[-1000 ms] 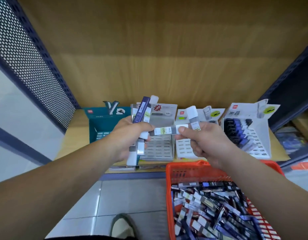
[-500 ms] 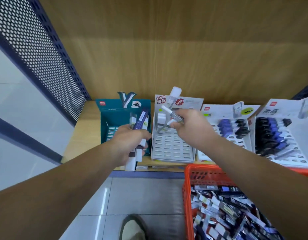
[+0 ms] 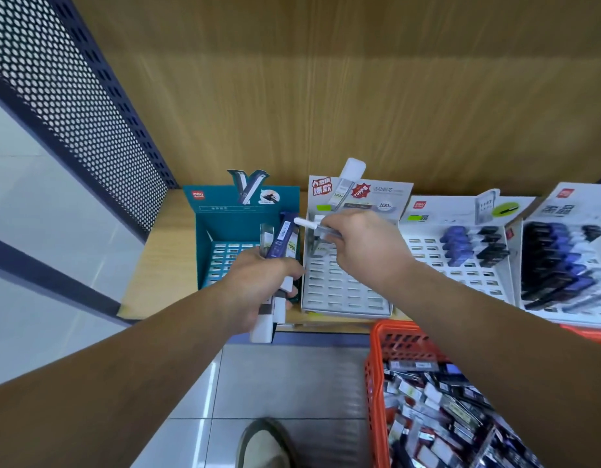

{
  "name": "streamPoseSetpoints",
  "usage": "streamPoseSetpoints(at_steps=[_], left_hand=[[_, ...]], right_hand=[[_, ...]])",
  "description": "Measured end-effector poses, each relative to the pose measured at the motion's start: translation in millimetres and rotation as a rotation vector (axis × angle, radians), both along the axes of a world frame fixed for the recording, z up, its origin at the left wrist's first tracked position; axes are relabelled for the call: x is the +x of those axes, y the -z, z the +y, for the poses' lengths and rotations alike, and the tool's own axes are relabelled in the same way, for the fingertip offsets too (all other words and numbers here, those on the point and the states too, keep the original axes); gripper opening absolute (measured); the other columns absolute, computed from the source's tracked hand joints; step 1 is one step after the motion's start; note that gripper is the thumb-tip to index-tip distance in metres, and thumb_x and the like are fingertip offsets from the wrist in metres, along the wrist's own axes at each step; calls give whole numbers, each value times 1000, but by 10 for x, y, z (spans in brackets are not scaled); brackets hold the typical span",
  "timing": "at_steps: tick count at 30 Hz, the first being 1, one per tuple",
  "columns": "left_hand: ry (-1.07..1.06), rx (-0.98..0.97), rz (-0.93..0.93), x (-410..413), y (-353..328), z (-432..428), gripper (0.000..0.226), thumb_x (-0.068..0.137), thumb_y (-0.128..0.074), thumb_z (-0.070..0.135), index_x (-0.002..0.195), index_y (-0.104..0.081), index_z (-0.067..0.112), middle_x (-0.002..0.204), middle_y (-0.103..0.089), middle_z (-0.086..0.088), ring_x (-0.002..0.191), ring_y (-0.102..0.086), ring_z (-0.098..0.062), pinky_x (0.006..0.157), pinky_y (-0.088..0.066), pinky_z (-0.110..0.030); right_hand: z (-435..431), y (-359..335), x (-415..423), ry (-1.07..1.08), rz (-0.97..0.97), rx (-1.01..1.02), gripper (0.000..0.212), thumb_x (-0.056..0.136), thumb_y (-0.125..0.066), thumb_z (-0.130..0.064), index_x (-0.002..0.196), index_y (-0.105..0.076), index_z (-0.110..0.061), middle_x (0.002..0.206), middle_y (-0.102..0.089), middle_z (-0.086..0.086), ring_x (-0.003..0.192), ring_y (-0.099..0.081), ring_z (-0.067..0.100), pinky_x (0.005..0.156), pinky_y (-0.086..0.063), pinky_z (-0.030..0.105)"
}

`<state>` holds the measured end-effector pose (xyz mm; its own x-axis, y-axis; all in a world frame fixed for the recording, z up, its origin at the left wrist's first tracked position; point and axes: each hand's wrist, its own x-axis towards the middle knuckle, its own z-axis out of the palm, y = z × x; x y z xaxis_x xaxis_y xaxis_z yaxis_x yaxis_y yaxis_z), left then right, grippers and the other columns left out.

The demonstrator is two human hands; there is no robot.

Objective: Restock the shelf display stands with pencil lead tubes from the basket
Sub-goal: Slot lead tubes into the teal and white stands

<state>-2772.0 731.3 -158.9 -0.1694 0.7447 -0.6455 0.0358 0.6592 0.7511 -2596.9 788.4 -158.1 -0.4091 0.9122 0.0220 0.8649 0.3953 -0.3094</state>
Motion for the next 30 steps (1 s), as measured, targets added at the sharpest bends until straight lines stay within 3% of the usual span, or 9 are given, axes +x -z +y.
streamPoseSetpoints(at_steps=[4, 7, 11, 15, 19, 22, 24, 27, 30], left_hand=[[-15, 10, -10, -45, 0, -22, 33, 82, -80, 12, 111, -65, 17, 100, -75, -16, 68, -71, -21, 59, -57, -31], [-14, 18, -9, -60, -15, -23, 32, 83, -80, 12, 110, -64, 17, 95, -73, -13, 63, -69, -19, 61, -58, -33], [-24, 27, -19, -65, -30, -7, 35, 81, -80, 11, 111, -63, 17, 91, -73, -13, 62, -69, -20, 63, -58, -34], [-40, 50, -27, -54, -86, 0, 36, 81, -81, 12, 112, -62, 16, 88, -72, -13, 64, -69, -21, 59, -57, -32], [-30, 73, -52, -33, -149, -6, 37, 81, -82, 12, 111, -61, 15, 89, -70, -14, 64, -67, -22, 56, -54, -30], [25, 90, -29, 24, -177, -30, 33, 83, -82, 14, 109, -63, 19, 92, -72, -8, 69, -70, -18, 54, -54, -27], [48, 96, -7, 51, -192, -44, 30, 84, -81, 15, 107, -63, 20, 89, -72, -6, 68, -71, -16, 53, -54, -26], [57, 100, 0, 70, -202, -36, 31, 84, -81, 15, 108, -63, 20, 93, -71, -6, 70, -71, -16, 52, -54, -26], [65, 87, -11, 76, -199, -28, 31, 83, -82, 15, 107, -63, 19, 91, -71, -7, 67, -70, -17, 54, -54, -28]], right_hand=[[1, 26, -49, -27, -103, -10, 36, 92, -57, -4, 119, -65, -27, 97, -50, -3, 97, -61, 29, 63, -37, 33], [-15, 85, -62, -26, -53, 7, 53, 95, -57, -5, 139, -52, -35, 107, -62, 1, 99, -64, 30, 64, -41, 34], [1, 104, 5, 69, 108, 9, 20, 101, -62, -24, 102, -44, -33, 89, -66, 1, 85, -64, 30, 66, -53, 42], [-18, 53, 62, 108, 337, -86, 27, 95, -72, -37, 79, -55, -24, 71, -59, -7, 66, -57, 13, 57, -47, 33], [-31, -180, 137, 330, 893, -553, 44, 104, -52, -52, 104, -65, -10, 67, -46, 5, 42, -31, 10, 42, -22, 22], [-66, -272, 261, 386, 1008, -810, 42, 109, -41, -49, 115, -68, -18, 70, -52, 2, 51, -39, 17, 50, -33, 29], [-66, -265, 312, 385, 1044, -834, 41, 112, -40, -41, 110, -73, -16, 81, -62, 0, 71, -55, 20, 69, -51, 40], [-49, -237, 348, 386, 1008, -789, 40, 110, -44, -41, 101, -80, -26, 113, -70, -10, 101, -62, 23, 96, -50, 43], [-57, -207, 303, 374, 900, -640, 30, 107, -54, -32, 88, -76, -27, 90, -63, -9, 83, -54, 17, 69, -48, 30]])
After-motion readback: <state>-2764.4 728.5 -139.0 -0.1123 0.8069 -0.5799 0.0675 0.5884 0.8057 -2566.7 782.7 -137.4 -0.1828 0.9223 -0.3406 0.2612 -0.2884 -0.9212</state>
